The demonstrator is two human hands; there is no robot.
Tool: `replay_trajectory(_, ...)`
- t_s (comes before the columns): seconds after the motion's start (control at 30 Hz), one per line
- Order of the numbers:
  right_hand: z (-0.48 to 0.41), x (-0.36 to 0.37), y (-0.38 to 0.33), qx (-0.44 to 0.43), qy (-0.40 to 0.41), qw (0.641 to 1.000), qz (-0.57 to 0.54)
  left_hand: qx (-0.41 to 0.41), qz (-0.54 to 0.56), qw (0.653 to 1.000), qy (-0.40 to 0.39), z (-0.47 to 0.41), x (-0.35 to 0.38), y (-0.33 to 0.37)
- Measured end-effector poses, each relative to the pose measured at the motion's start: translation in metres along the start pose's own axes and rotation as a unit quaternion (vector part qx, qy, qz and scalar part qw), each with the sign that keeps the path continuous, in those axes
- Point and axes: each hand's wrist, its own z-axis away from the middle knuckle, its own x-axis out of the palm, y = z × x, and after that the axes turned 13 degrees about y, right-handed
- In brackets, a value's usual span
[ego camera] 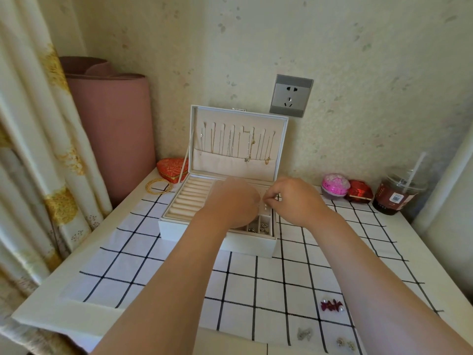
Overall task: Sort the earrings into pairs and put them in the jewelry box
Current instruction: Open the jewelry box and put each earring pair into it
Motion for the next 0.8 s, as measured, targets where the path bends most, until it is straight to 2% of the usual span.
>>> replay_trajectory(0.3, 0.001, 0.0, 0.013, 0.008, -0.011, 0.999, -0.047, 0.004, 0.008, 1.0, 0.002, 0.0, -0.001, 0.002)
replay_trajectory(0.5, 0.02, -0.027, 0.041, 0.098, 0.055, 0.984, -0.141, 0.013, 0.09, 0.995, 0.053, 0.003, -0.001, 0.029)
replay_trajectory(0.67, 0.062, -0.054, 0.093, 0.158, 0.045, 0.982, -0.089, 0.047, 0.148, 0.987, 0.037, 0.009, 0.013, 0.076)
replay_trajectory(0.8, 0.093, -0.074, 0.127, 0.191, 0.02, 0.981, -0.033, 0.077, 0.143, 0.987, -0.002, 0.011, 0.036, 0.117)
